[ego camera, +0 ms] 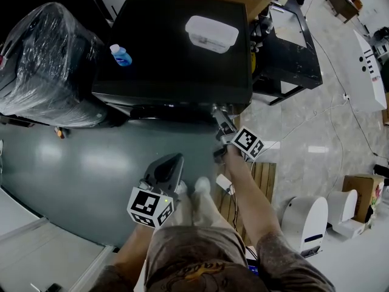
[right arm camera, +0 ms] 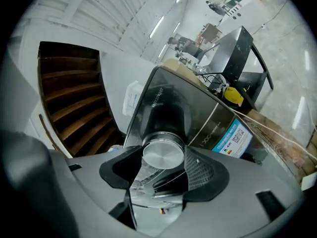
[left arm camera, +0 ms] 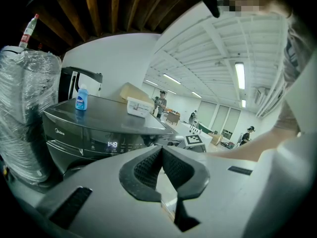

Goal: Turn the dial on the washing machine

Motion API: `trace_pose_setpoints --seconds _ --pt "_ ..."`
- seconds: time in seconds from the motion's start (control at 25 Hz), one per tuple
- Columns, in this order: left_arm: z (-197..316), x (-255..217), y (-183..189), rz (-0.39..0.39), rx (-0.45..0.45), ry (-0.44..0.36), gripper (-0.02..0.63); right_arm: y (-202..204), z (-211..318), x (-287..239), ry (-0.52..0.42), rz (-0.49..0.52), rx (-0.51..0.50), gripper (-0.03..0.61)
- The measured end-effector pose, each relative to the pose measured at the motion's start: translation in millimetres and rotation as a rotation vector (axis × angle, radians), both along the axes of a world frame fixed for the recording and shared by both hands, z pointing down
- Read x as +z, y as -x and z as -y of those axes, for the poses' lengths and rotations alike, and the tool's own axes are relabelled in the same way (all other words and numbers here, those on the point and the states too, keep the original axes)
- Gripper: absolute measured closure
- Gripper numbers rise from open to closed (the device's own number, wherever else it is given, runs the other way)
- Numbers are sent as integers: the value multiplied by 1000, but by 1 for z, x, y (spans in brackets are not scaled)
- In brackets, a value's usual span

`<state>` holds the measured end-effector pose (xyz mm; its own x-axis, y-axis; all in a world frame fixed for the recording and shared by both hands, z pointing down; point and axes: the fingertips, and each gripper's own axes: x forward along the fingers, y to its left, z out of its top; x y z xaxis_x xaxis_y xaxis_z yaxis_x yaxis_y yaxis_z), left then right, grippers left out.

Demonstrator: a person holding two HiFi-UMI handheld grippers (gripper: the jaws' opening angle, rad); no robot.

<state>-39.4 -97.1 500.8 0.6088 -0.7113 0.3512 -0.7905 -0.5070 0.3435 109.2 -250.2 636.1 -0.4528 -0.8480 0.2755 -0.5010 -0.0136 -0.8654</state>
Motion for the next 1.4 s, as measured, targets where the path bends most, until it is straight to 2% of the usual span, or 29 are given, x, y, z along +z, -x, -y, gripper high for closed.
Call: trace_pose_setpoints --seconds 0.4,0.72,0.8,0.88,1.08,1.4 --pt "-2 1 0 3 -3 4 614 -2 0 6 33 216 65 325" --pt "-7 3 -1 18 -2 12 614 -4 -2 15 69 458 136 325" --pt "-8 3 -2 20 -2 11 614 -5 -2 15 69 472 133 325" --pt "-9 2 -3 21 0 12 614 -4 -2 12 49 402 93 325" --pt "-10 4 -2 27 4 12 614 -1 -3 -3 -11 59 -31 316" --pt "-12 2 -8 20 9 10 614 -7 -5 -9 -67 -662 -170 313"
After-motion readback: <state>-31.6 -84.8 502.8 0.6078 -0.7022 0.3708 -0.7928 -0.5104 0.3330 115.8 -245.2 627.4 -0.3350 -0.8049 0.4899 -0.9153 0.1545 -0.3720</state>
